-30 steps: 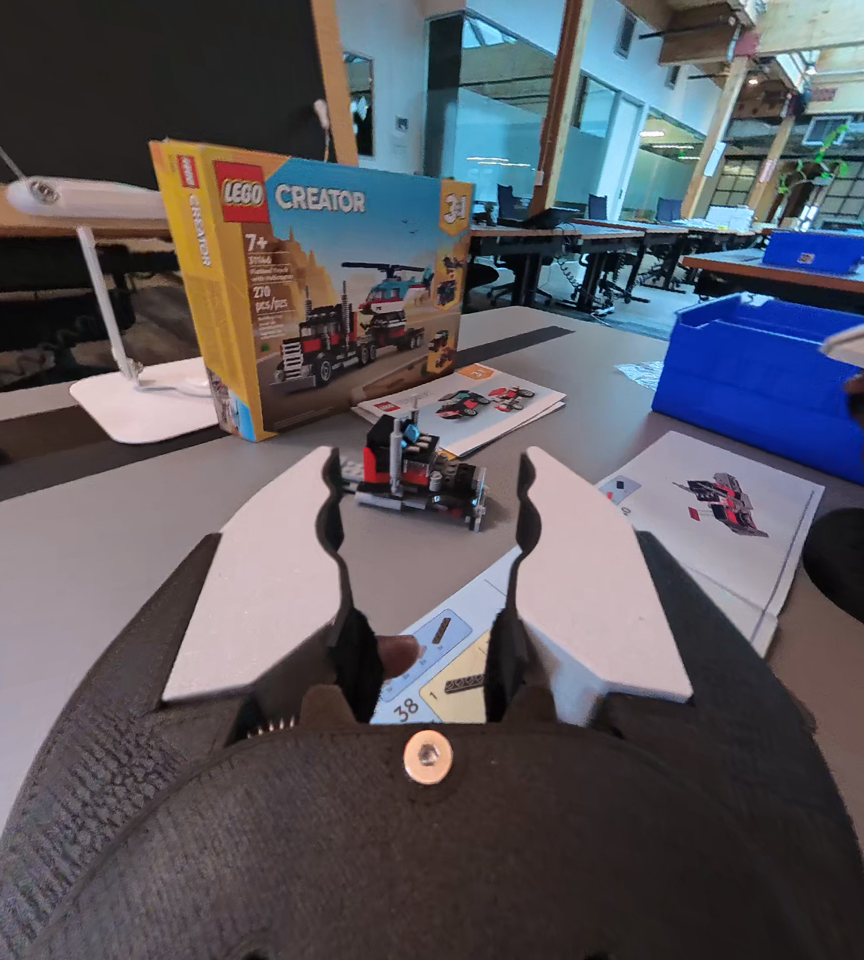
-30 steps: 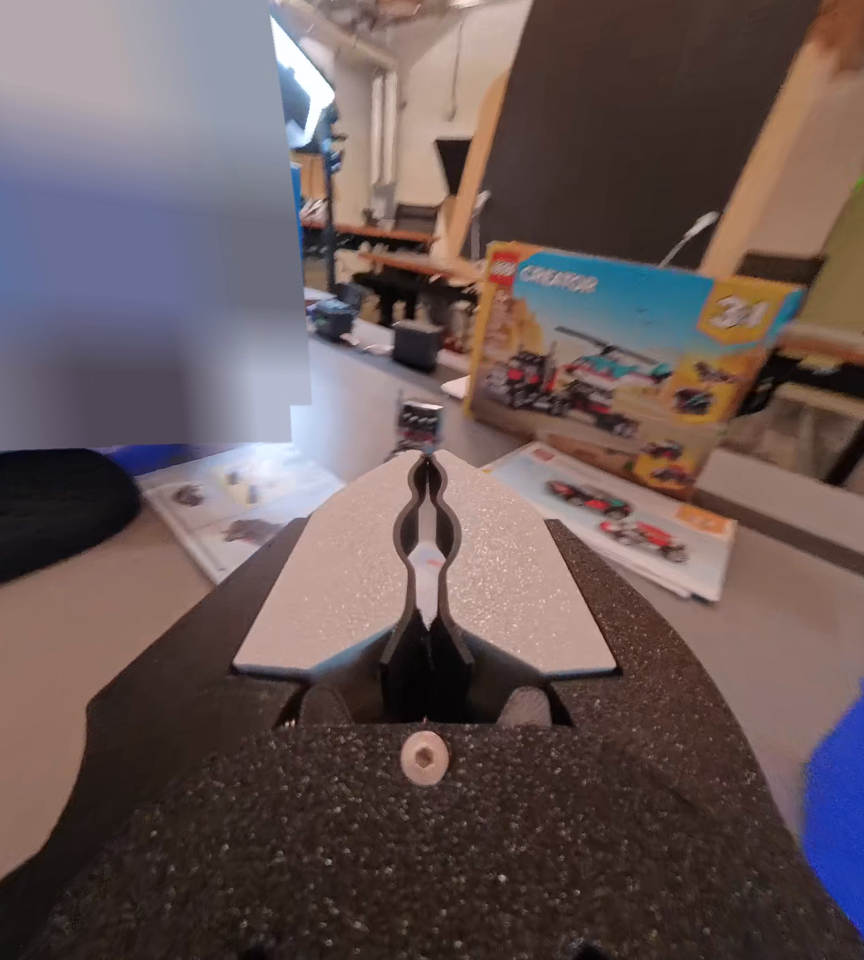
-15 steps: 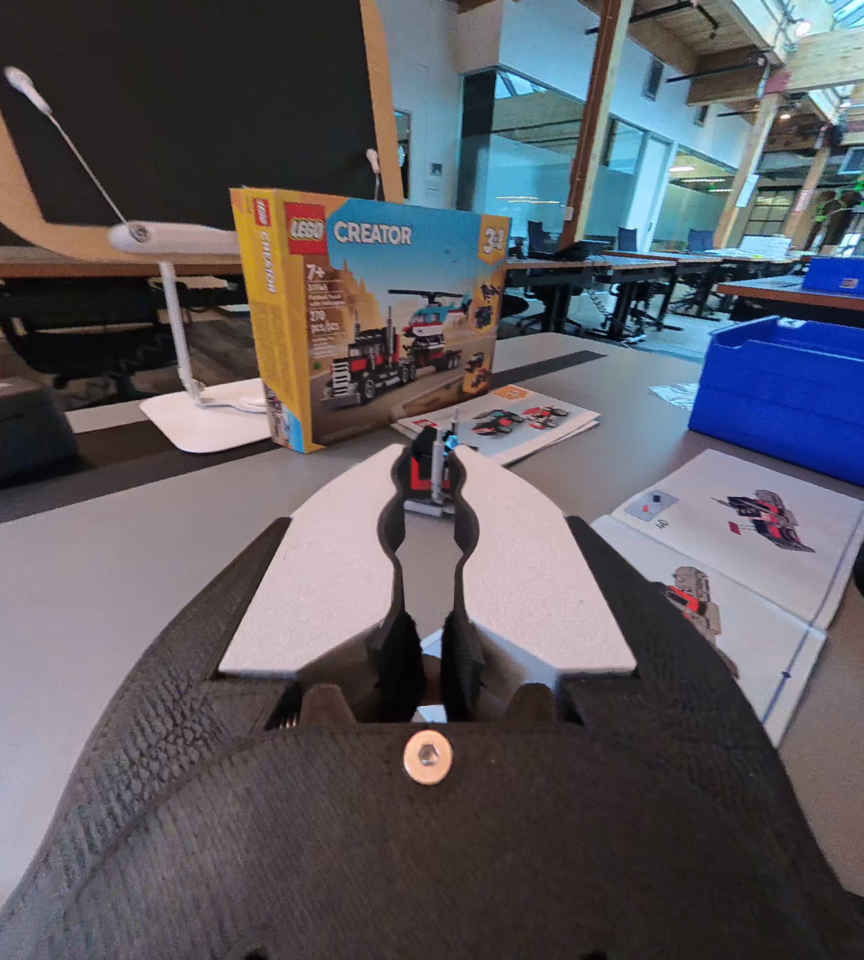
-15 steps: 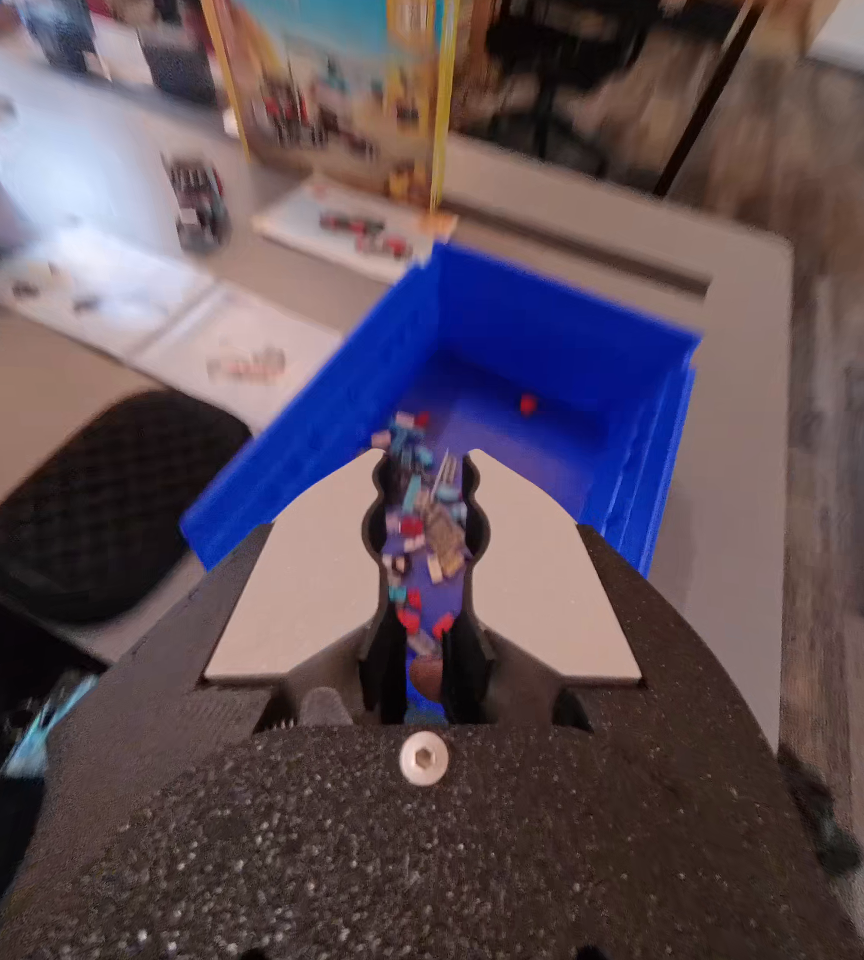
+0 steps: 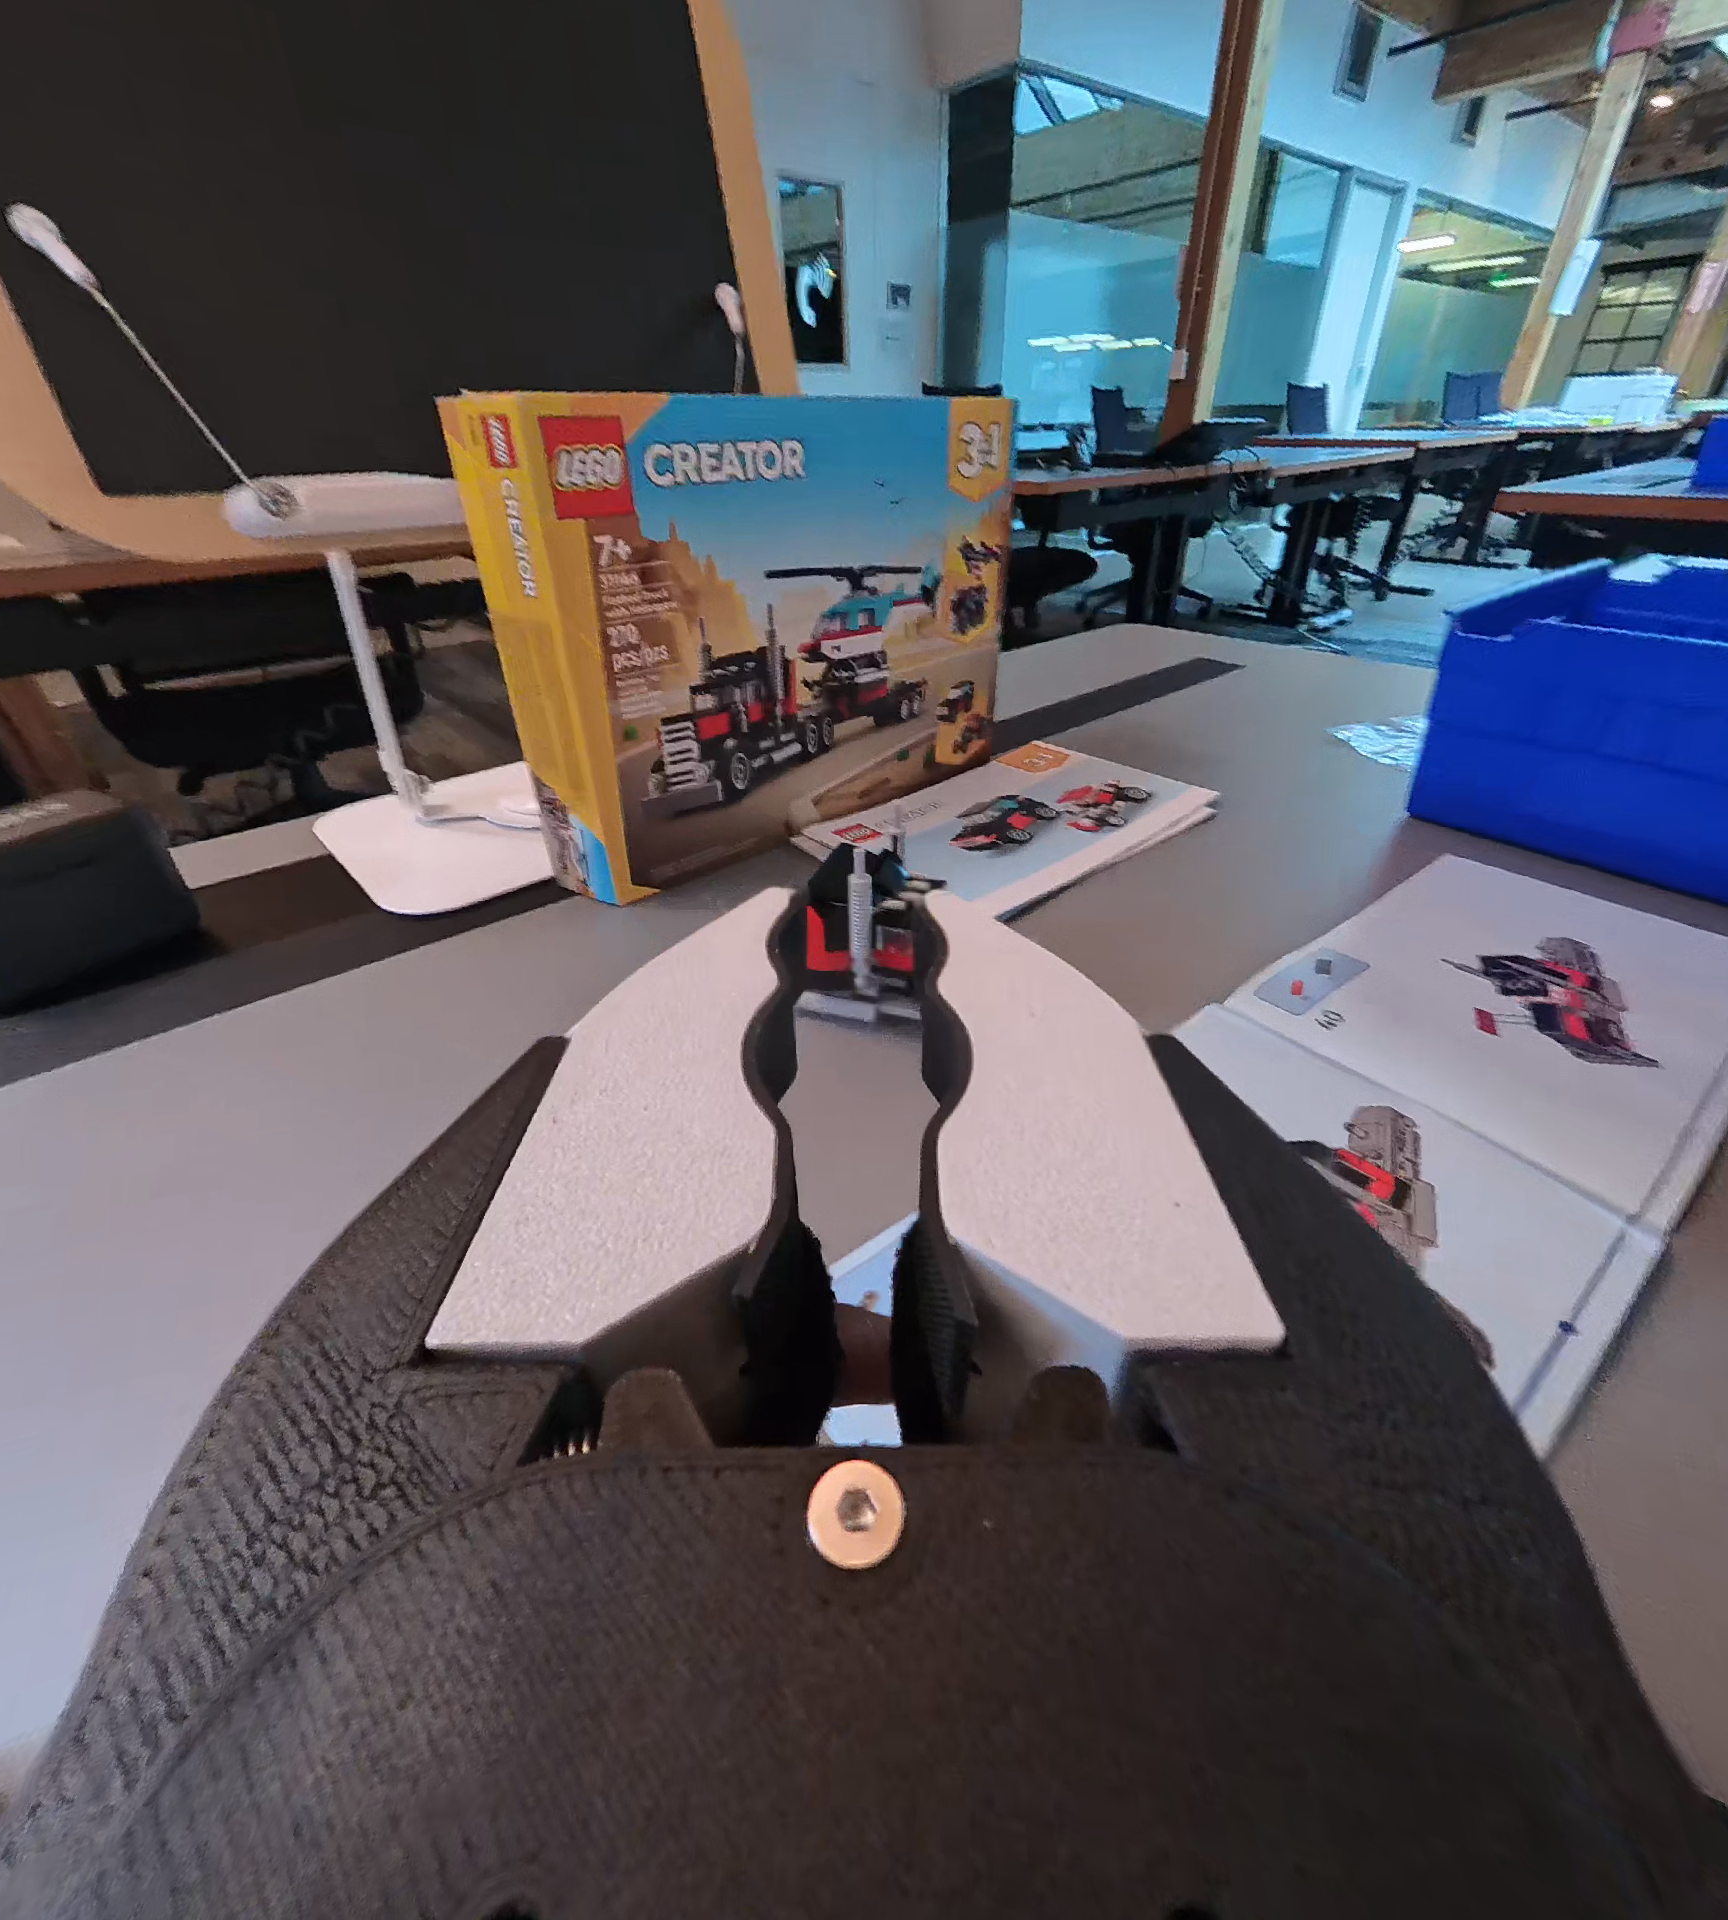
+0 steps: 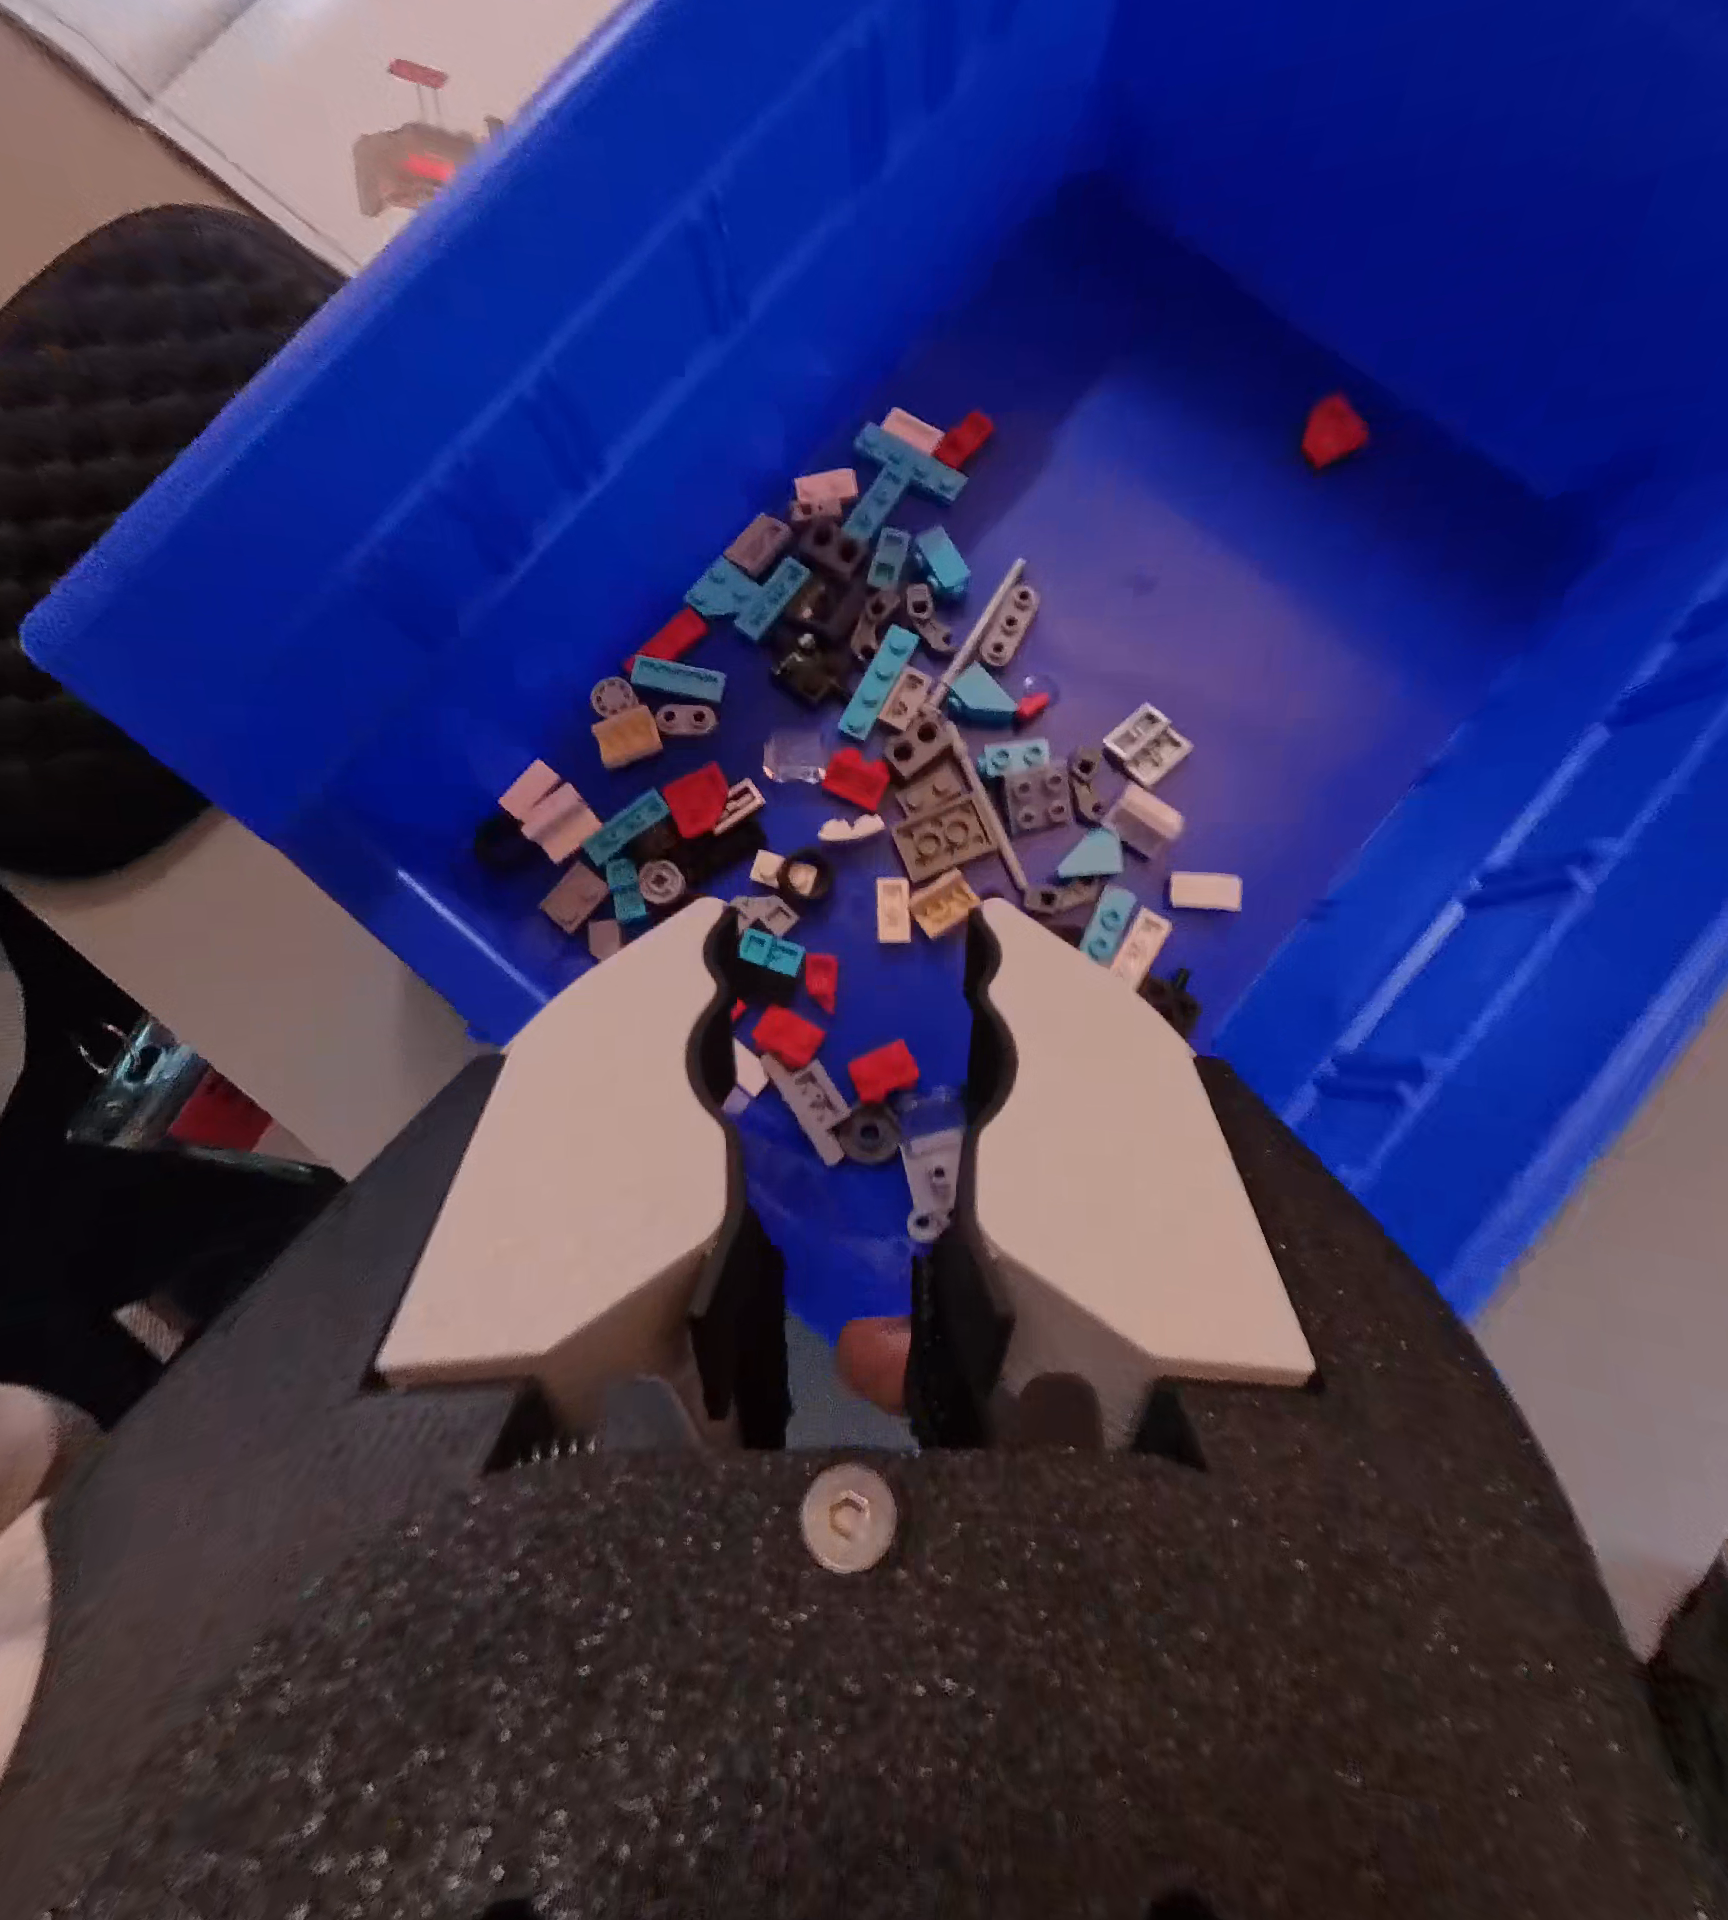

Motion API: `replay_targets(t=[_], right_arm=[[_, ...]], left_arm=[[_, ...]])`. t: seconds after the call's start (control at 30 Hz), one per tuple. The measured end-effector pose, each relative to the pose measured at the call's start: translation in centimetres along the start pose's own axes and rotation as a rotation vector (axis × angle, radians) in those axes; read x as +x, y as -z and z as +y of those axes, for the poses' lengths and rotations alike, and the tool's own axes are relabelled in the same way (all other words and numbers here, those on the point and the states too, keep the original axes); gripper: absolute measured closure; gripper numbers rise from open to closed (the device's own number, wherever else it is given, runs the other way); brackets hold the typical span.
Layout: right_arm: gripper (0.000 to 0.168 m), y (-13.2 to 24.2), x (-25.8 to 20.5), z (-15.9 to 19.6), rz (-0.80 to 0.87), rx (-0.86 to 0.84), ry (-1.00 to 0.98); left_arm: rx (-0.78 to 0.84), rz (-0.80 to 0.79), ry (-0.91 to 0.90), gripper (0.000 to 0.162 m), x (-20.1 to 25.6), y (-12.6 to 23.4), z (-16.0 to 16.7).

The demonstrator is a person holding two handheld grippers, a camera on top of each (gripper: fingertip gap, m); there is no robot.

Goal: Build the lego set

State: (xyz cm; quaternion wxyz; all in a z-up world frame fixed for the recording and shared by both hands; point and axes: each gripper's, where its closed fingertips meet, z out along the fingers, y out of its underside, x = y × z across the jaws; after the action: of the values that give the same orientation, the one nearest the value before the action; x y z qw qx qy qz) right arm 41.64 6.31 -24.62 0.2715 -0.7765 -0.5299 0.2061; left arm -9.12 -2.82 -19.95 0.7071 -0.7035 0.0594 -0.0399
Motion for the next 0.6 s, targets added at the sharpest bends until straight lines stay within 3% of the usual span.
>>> replay_targets(t=[0.17,0.3,0.43,0.6], right_arm=[[0.127,4.5,1.8,0.9,0.154,0.159,-0.11],[0.126,7.0,3.0,2.6,0.283,0.174,-0.177],[0.131,5.9,0.1,1.6,0.148,0.189,-0.133],[0.128,2.7,-0.4,3.2,0.134,-0.022,-0.146]], left_arm=[[-0.079,0.135,0.068,0.14,1.9,-0.5,0.8],[-0.162,0.188,0.067,0.136,2.9,-1.1,2.3],[-0.207,0.219,0.046,0.134,3.8,-1.5,3.0],[-0.2,0.24,0.033,0.134,4.3,-1.4,3.0]])
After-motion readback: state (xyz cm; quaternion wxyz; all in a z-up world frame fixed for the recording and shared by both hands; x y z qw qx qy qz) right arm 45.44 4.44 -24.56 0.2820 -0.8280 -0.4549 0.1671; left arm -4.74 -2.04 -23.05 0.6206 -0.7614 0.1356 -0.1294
